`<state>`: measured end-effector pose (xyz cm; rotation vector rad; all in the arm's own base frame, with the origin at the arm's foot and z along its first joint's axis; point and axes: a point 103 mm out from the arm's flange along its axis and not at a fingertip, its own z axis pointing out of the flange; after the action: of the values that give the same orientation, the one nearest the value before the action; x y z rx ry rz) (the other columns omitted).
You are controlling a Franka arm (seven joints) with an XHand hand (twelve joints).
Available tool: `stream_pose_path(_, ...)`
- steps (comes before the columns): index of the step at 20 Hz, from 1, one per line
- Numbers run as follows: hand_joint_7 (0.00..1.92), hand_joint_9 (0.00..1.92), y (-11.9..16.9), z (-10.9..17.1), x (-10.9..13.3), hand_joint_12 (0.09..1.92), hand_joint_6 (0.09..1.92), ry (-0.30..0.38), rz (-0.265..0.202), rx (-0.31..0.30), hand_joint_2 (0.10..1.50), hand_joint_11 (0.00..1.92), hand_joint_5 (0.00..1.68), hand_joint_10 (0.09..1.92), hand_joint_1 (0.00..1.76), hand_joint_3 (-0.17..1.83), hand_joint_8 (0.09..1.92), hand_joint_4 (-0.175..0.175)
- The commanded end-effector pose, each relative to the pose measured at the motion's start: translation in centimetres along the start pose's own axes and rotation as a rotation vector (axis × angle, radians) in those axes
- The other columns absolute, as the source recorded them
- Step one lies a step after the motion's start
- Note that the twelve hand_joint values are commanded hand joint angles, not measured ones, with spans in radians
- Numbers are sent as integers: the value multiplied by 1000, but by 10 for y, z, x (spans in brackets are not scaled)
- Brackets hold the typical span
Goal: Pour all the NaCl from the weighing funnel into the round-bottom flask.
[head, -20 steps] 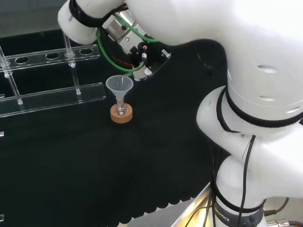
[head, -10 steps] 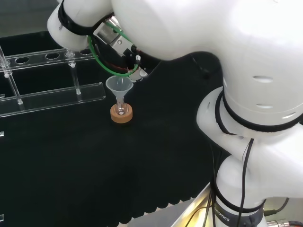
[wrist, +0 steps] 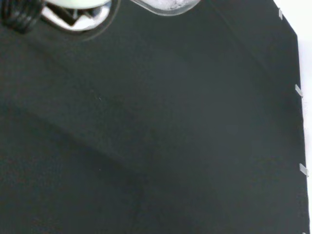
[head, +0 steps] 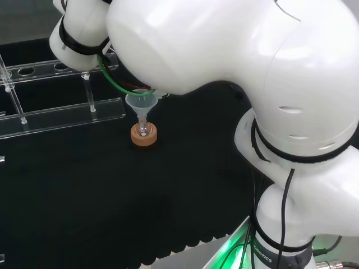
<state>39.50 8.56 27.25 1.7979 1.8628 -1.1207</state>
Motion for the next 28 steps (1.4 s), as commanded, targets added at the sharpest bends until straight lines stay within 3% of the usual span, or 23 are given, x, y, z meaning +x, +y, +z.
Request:
stream_pose_path(1,608,958,0,0,-2,1141,692,-33,-1,-4,682,682,1252,405,1119,617,687,175)
stream_pose_path(28,594,945,4,-5,7,1139,692,-217,21,4,684,672,1251,396,1117,612,681,175)
